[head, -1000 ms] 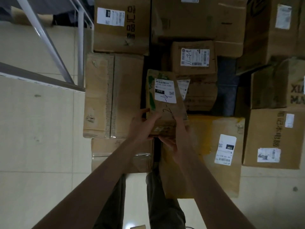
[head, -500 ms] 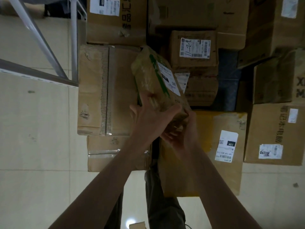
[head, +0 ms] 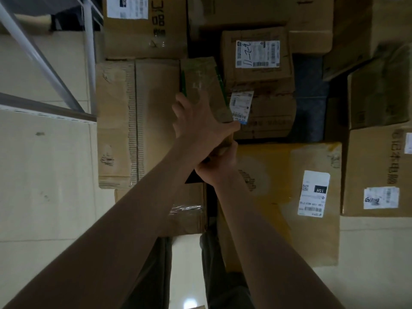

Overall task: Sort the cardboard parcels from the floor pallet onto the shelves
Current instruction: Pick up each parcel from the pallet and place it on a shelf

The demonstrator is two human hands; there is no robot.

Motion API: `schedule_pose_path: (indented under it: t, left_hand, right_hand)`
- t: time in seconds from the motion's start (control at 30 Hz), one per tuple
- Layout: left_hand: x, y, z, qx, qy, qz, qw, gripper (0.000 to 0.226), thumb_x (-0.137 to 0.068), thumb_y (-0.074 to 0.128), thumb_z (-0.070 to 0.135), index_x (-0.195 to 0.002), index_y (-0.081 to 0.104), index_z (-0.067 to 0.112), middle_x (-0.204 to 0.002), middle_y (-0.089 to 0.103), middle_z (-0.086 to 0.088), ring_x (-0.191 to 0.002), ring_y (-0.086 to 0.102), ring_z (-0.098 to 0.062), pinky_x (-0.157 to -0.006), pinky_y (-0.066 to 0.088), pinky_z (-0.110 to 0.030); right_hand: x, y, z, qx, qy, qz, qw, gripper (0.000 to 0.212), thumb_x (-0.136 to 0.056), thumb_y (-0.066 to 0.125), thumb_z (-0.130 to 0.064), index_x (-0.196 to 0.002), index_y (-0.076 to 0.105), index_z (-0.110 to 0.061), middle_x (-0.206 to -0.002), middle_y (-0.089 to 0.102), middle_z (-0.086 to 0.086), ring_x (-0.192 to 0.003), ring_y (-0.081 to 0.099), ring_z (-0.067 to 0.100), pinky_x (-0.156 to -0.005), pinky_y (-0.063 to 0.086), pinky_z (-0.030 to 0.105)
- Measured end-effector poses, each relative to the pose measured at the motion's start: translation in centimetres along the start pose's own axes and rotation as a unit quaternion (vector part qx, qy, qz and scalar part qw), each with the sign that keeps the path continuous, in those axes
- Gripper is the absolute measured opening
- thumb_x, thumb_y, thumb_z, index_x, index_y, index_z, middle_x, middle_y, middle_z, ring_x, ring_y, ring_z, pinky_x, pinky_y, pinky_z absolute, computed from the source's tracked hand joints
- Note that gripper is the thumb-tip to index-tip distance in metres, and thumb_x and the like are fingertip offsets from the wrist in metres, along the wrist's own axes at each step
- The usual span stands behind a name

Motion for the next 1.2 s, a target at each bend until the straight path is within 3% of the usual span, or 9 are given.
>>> schedule_pose_path:
  t: [0.17,0.43,0.6,0.67,0.77,0.87,1.0,1.13,1.2]
  left_hand:
    - [-0.2,0.6,0.8,0.0,0.013,0.016,1.0,0.11,-0.056,0.072,0.08,-0.142,0.03,0.026,-0.146,0.022,-0.021,-0.132,0.03,-0.041,-0.095,0.042,-0.049]
    - [0.2,1.7,2.4,0.04,0.048,-0.004,0.998,0.099,-0.06,0.076,0.071,-0.137,0.034,0.025,-0.138,0.026,-0.015,-0.128,0.033,-0.038,-0.091,0.041,-0.043]
    - [0.7,0.8,1.4,0.007,0.046,0.032,0.998,0.1,-0.054,0.075,0.074,-0.134,0.037,0.026,-0.135,0.027,-0.014,-0.123,0.034,-0.035,-0.08,0.037,-0.038]
    - [0.9,0.7,0.5,-0.012,0.035,0.048,0.998,0.1,-0.052,0.075,0.074,-0.131,0.037,0.026,-0.134,0.028,-0.014,-0.121,0.035,-0.035,-0.075,0.036,-0.038]
    - [0.5,1.9,0.4,-0.046,0.026,0.019,0.998,0.102,-0.054,0.076,0.074,-0.134,0.036,0.026,-0.138,0.025,-0.017,-0.125,0.033,-0.038,-0.077,0.038,-0.04]
    - [-0.4,3.6,0.0,-0.039,0.0,-0.028,0.999,0.107,-0.058,0.075,0.074,-0.143,0.032,0.026,-0.147,0.019,-0.02,-0.135,0.025,-0.043,-0.096,0.042,-0.049]
    - [-1.9,4.5,-2.3,0.006,-0.027,-0.064,0.998,0.102,-0.055,0.065,0.08,-0.138,0.035,0.028,-0.137,0.028,-0.012,-0.131,0.034,-0.04,-0.095,0.042,-0.045]
    - [-2.4,4.8,-3.8,0.07,-0.018,-0.066,0.995,0.087,-0.058,0.064,0.079,-0.128,0.039,0.034,-0.118,0.031,-0.003,-0.12,0.042,-0.034,-0.091,0.043,-0.042]
    - [-2.5,4.8,-4.3,0.105,-0.024,-0.046,0.993,0.085,-0.062,0.062,0.081,-0.129,0.038,0.036,-0.118,0.033,-0.003,-0.118,0.044,-0.032,-0.096,0.046,-0.046]
  right_hand:
    - [-0.2,-0.6,-0.5,-0.026,0.026,0.014,0.999,0.056,-0.092,0.052,-0.064,-0.111,0.065,-0.012,-0.101,0.066,0.016,-0.084,0.066,0.034,-0.057,0.06,0.039]
    - [-0.5,-0.8,-1.8,-0.037,-0.021,0.002,0.999,0.052,-0.095,0.047,-0.061,-0.107,0.068,-0.015,-0.074,0.076,0.015,-0.091,0.068,0.031,-0.062,0.061,0.037]
    - [-0.4,-0.7,0.0,-0.011,0.011,-0.008,1.0,0.06,-0.097,0.043,-0.061,-0.131,0.063,-0.015,-0.125,0.068,0.015,-0.118,0.063,0.033,-0.101,0.051,0.04]
    - [-0.4,-0.8,0.9,0.0,0.026,-0.002,1.0,0.06,-0.097,0.043,-0.059,-0.133,0.061,-0.014,-0.129,0.066,0.016,-0.122,0.061,0.034,-0.108,0.046,0.042]
    - [-0.7,-1.5,1.6,-0.038,0.054,0.02,0.998,0.059,-0.096,0.046,-0.061,-0.128,0.062,-0.014,-0.124,0.068,0.016,-0.116,0.063,0.032,-0.104,0.049,0.039]
    - [-1.0,-2.3,1.2,-0.054,0.069,0.043,0.995,0.057,-0.097,0.046,-0.062,-0.117,0.059,-0.01,-0.109,0.065,0.019,-0.097,0.064,0.035,-0.079,0.059,0.04]
    - [-1.8,-1.9,1.4,-0.092,0.042,0.034,0.994,0.062,-0.091,0.059,-0.057,-0.14,0.053,-0.019,-0.131,0.056,0.009,-0.093,0.057,0.031,-0.052,0.057,0.035]
    - [-3.0,-1.7,0.9,-0.092,-0.009,0.021,0.995,0.06,-0.091,0.06,-0.059,-0.137,0.054,-0.021,-0.133,0.057,0.015,-0.119,0.057,0.035,-0.092,0.058,0.045]
    - [-3.5,-1.0,-0.1,-0.061,-0.029,0.001,0.998,0.058,-0.092,0.056,-0.059,-0.138,0.056,-0.024,-0.135,0.057,0.013,-0.123,0.057,0.033,-0.089,0.058,0.043]
Point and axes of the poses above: each hand's wrist, its own x-axis away from the middle knuckle, its own y-axis out of the palm, z = x × y, the point moved 9 cm from there along -x, towards the middle knuckle
